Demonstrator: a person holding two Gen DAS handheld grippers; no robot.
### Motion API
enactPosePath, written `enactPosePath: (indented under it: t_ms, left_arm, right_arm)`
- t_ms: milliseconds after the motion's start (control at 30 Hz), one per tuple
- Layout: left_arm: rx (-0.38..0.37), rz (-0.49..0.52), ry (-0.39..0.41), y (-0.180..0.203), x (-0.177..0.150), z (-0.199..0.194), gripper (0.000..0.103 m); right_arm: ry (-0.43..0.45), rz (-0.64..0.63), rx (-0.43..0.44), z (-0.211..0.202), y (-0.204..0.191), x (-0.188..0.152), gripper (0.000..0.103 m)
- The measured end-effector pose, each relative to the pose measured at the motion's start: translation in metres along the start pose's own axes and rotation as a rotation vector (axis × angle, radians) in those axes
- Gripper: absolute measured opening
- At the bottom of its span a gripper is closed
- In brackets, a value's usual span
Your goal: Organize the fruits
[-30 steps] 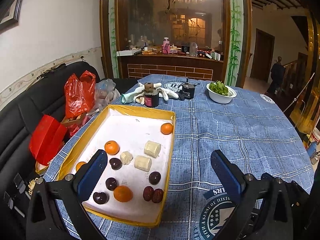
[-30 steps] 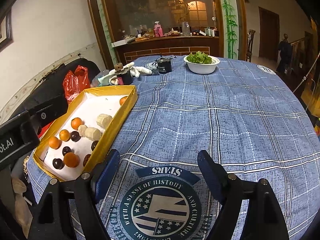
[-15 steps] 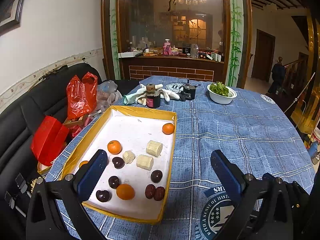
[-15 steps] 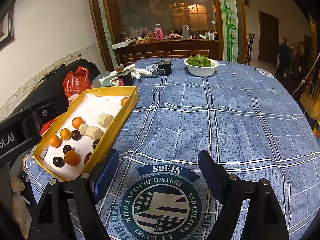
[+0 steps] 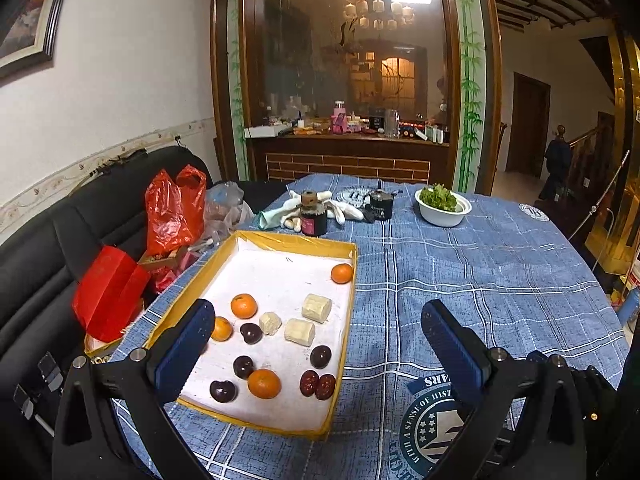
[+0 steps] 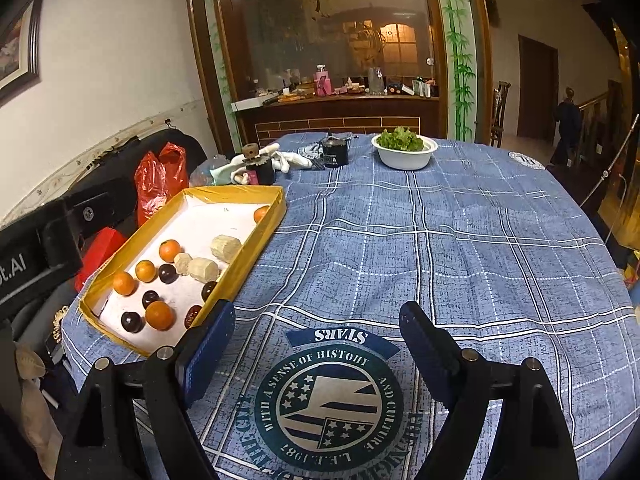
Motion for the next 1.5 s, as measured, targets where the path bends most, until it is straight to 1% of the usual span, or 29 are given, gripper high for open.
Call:
enactPosePath:
  t_ms: [200,300,400,533,567,633,667,767,867,933,1000,1133,1233,1333,1400,1500]
  left_arm:
    - [0.004,0.012,0.025,0.002,0.002,-0.011,0.103]
    - [0.026,0.025,0.051,0.003,0.003,-0.017,0.103]
    - [0.075,0.037,0.128,0.001,0.01,-0.03,0.103]
    - [0.12,0.009,0.271,-0.006,0.026,-0.056,0.103]
    - [0.12,-0.002,0.308,-0.009,0.03,-0.062,0.103]
    - [0.095,-0.021,0.346,-0.012,0.036,-0.067,0.103]
    - [0.083,-0.03,0.347,-0.013,0.038,-0.066,0.103]
    - [0.044,-0.049,0.287,-0.014,0.038,-0.054,0.103]
    - [0.072,-0.041,0.224,-0.017,0.035,-0.037,0.103]
    - [0.099,-0.027,0.195,-0.017,0.03,-0.03,0.103]
    - [0.111,-0.016,0.166,-0.015,0.027,-0.022,0.103]
    - [0.095,0.008,0.125,-0.005,0.022,-0.008,0.103]
    - [0.093,0.052,0.111,0.009,0.02,-0.001,0.103]
    - [0.062,0.061,0.092,0.024,0.021,0.005,0.103]
    - [0.027,0.047,0.062,0.034,0.021,0.012,0.103]
    - [-0.045,0.043,-0.02,0.058,0.018,0.028,0.103]
  right_arm:
    - [0.019,0.01,0.006,-0.008,-0.001,0.0,0.09]
    - [0.021,0.018,0.007,-0.009,0.001,-0.001,0.09]
    - [0.028,0.027,0.011,-0.01,0.003,0.0,0.09]
    - [0.052,0.038,0.037,-0.013,0.004,0.004,0.09]
    - [0.062,0.035,0.049,-0.015,0.003,0.006,0.09]
    - [0.077,0.018,0.054,-0.016,0.0,0.011,0.093]
    - [0.079,0.005,0.053,-0.016,-0.001,0.014,0.094]
    - [0.073,-0.021,0.064,-0.012,-0.006,0.016,0.094]
    - [0.055,-0.039,0.077,-0.006,-0.011,0.015,0.094]
    - [0.051,-0.05,0.081,-0.004,-0.013,0.014,0.094]
    - [0.05,-0.06,0.08,-0.002,-0.015,0.014,0.094]
    - [0.045,-0.058,0.066,0.001,-0.009,0.016,0.094]
    - [0.035,-0.035,0.057,0.005,0.002,0.016,0.094]
    - [0.033,-0.013,0.05,0.006,0.015,0.016,0.094]
    - [0.032,0.002,0.045,0.004,0.025,0.016,0.094]
    - [0.024,0.026,0.011,0.001,0.051,0.014,0.094]
Point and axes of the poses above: each gripper's, at about its wrist camera, not at the fingertips, and z roughly the way its jaws point, y to its right, x to its top, the point moved 8 cm from there along z, roughly the way its jaws point, and after that the axes turned 4 degrees about y, right-handed, at the moved point
